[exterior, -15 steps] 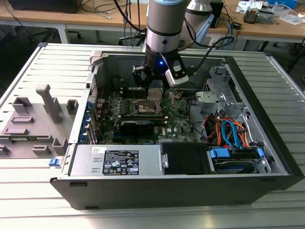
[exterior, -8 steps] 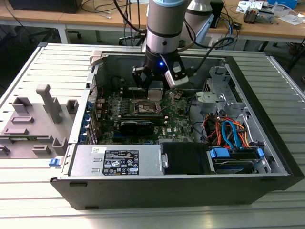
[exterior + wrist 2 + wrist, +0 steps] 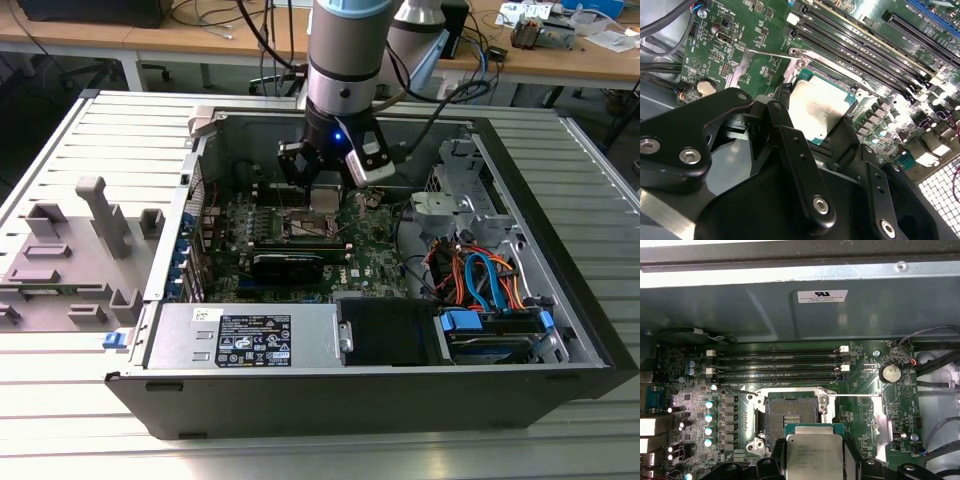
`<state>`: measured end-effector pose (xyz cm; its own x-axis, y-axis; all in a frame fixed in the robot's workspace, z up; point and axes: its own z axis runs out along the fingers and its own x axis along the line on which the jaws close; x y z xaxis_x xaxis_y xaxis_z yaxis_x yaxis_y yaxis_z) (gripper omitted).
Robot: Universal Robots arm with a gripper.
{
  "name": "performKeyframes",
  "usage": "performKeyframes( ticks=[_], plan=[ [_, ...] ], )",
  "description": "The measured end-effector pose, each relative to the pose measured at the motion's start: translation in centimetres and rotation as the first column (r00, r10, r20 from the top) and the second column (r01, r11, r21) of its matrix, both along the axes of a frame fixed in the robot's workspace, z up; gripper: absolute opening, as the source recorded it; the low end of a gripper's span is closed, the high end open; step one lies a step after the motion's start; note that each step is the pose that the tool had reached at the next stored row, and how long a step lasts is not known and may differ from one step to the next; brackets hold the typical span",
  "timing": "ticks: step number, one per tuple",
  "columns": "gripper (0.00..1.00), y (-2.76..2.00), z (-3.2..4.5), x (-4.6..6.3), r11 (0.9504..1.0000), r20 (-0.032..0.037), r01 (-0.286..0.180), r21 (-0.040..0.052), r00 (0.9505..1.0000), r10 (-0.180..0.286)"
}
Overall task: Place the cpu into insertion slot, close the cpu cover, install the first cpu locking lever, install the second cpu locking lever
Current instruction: 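Place the cpu into insertion slot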
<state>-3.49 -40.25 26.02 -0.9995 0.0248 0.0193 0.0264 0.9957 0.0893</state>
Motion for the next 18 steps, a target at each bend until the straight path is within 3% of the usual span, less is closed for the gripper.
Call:
performKeyframes(
  ticks=[18],
  plan=[
    [0.55,-0.07,-0.55,0.00,1.0000,0.0000,0.000,-0.0001,1.0000,0.000]
  ],
)
